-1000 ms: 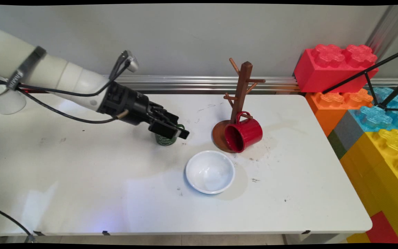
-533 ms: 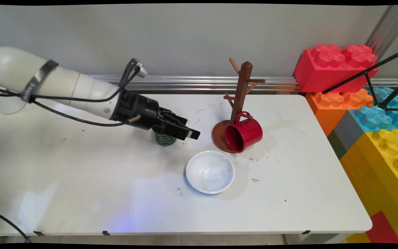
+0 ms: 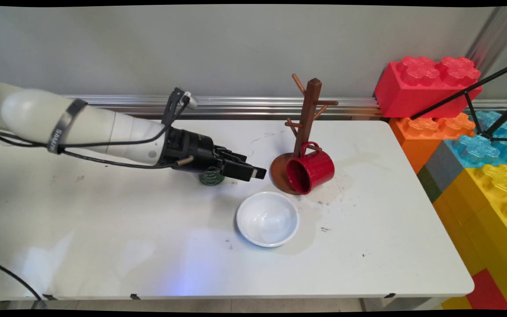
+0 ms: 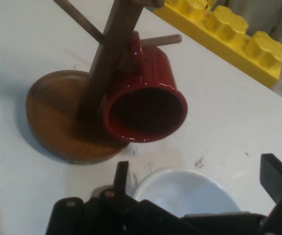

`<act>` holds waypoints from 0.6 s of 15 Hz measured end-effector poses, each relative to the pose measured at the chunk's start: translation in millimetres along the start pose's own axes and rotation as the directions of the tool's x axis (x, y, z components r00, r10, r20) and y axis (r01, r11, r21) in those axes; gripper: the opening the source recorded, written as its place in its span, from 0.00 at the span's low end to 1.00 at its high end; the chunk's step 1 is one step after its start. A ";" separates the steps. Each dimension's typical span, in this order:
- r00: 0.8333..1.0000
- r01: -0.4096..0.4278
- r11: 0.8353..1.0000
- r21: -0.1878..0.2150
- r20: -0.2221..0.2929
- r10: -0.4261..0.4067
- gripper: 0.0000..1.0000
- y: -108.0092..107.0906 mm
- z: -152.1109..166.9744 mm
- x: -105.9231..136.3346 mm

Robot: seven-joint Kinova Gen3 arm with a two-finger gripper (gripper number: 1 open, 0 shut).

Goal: Pick up the red mug from the rack

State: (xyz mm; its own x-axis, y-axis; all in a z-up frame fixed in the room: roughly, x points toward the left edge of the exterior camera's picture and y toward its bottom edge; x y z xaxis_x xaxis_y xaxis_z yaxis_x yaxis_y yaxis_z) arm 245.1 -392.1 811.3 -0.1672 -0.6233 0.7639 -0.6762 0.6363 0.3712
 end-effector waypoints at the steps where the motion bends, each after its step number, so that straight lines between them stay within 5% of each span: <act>1: 1.000 0.004 1.000 0.003 -0.005 -0.004 1.00 0.9 2.3 -1.7; 9: 0.998 0.039 0.999 0.032 -0.058 -0.037 1.00 8.9 27.7 -16.0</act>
State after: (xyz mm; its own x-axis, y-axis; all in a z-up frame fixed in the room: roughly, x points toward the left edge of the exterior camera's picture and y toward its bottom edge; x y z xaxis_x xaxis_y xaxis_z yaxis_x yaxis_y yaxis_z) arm 221.8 -389.1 787.8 -0.1001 -0.6194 0.7787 -0.7050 0.5964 0.3838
